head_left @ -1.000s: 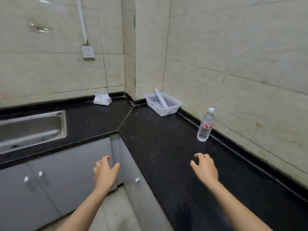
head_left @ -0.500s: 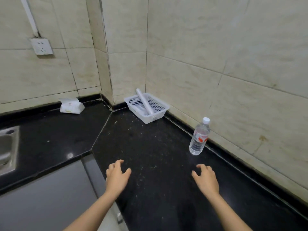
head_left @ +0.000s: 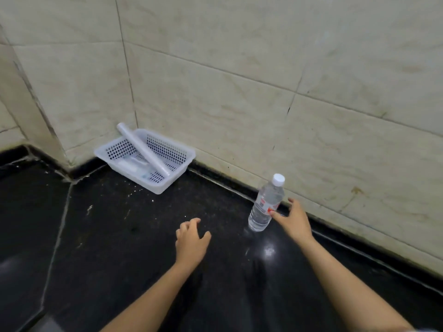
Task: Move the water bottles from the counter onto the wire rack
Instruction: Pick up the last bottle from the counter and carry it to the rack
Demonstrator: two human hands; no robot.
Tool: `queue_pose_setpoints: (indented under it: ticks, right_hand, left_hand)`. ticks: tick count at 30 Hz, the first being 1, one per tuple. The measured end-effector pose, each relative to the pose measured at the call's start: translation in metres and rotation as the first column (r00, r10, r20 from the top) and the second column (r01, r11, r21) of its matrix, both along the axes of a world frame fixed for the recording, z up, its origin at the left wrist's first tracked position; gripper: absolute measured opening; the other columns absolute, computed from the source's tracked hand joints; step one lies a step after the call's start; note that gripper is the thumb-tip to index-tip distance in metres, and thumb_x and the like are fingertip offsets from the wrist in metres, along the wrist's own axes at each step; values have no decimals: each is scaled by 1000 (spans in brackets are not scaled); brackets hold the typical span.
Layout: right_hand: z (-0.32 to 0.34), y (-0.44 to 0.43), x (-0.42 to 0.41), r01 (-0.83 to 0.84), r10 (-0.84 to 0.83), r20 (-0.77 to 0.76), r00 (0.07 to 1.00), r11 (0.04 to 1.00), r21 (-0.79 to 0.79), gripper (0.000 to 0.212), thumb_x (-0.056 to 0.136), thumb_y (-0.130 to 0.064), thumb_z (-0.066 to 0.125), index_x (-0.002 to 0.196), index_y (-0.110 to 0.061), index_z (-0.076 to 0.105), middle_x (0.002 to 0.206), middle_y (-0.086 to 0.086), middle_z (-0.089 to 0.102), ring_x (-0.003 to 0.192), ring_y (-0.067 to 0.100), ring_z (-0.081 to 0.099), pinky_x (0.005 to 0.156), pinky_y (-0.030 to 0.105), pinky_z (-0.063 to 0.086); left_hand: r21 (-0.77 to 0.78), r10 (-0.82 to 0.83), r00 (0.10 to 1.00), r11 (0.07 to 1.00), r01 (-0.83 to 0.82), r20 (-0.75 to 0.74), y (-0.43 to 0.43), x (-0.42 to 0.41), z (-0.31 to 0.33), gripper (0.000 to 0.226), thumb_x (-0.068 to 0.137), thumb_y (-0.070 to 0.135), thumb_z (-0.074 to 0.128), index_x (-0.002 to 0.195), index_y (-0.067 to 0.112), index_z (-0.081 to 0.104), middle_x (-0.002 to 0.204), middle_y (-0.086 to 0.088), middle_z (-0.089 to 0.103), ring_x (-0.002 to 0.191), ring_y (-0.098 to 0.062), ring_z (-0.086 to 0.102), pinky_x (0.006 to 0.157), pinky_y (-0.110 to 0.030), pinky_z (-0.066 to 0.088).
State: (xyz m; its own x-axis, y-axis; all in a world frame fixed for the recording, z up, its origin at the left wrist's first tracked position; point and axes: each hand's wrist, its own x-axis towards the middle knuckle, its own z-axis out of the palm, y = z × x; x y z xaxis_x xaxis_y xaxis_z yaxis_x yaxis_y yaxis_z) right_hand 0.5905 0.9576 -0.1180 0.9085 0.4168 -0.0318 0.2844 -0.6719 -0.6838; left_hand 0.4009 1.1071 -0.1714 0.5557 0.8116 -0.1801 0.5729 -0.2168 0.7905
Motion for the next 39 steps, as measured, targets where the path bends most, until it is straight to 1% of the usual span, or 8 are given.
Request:
queue_pose_setpoints:
  ticks: [11, 15, 18, 23, 26, 29, 33, 39]
  right_hand:
    - [-20, 61, 28, 221, -195, -131, 972, 948, 229, 62, 63, -7, 79, 113, -8, 42, 109, 12, 57, 103, 31, 57, 84, 39, 46]
    - [-20, 57, 19, 229, -214, -118, 970, 963, 141, 68, 62, -14, 81, 117, -8, 41, 114, 12, 56, 103, 28, 55, 86, 38, 46]
    - [-22, 48, -5, 213, -211, -24, 977, 973, 91, 66, 57, -20, 83, 112, -15, 46, 101, 1, 56, 93, 21, 54, 76, 30, 42]
    - [-27, 26, -47, 415, -397, -124, 910, 875, 249, 59, 53, -22, 84, 99, -27, 48, 91, -3, 59, 86, 19, 58, 75, 29, 43]
    - [-29, 1, -68, 415, -386, -157, 909, 871, 265, 51, 52, -21, 84, 89, -31, 50, 84, -13, 62, 80, 11, 60, 71, 27, 45]
    - [-21, -31, -87, 392, -368, -140, 919, 885, 251, 47, 50, -23, 84, 81, -35, 50, 81, -18, 62, 77, -2, 59, 64, 21, 45]
    - [6, -85, -104, 464, -451, -120, 884, 819, 338, 47, 52, -22, 82, 85, -33, 50, 86, -13, 61, 82, 7, 60, 68, 26, 47]
    - [51, -208, -150, 469, -530, -14, 848, 736, 489, 50, 53, -19, 82, 86, -38, 50, 90, -15, 61, 84, 1, 59, 69, 21, 46]
  left_hand:
    - [-76, -82, 996, 994, 84, 29, 78, 22, -20, 45, 87, 23, 54, 129, 14, 42, 138, -12, 37, 123, -27, 34, 99, -37, 34]
    - [-104, -109, 994, 988, 112, 32, 82, 26, -24, 45, 87, 23, 53, 129, 14, 41, 138, -12, 36, 124, -27, 34, 101, -39, 34]
    - [-114, -160, 987, 980, 163, 34, 74, 31, -22, 46, 87, 24, 53, 130, 14, 41, 138, -12, 36, 125, -27, 34, 101, -37, 33]
    - [-47, -273, 959, 960, 277, 72, 50, 38, -18, 45, 87, 22, 55, 129, 12, 43, 135, -12, 39, 124, -28, 36, 100, -33, 31]
    - [20, -353, 934, 936, 352, 56, 30, 37, -16, 46, 86, 24, 55, 129, 12, 43, 133, -11, 40, 123, -28, 37, 99, -34, 33]
    - [96, -444, 895, 894, 438, 51, 2, 35, -11, 47, 87, 27, 54, 131, 13, 42, 133, -10, 41, 123, -27, 38, 99, -34, 33]
    - [116, -537, 842, 841, 529, 51, -53, 32, 4, 47, 88, 29, 52, 131, 15, 40, 134, -8, 39, 123, -26, 36, 100, -35, 31]
    - [195, -649, 752, 756, 624, 111, -172, 23, 35, 48, 87, 28, 54, 131, 15, 40, 134, -8, 39, 124, -27, 35, 101, -36, 31]
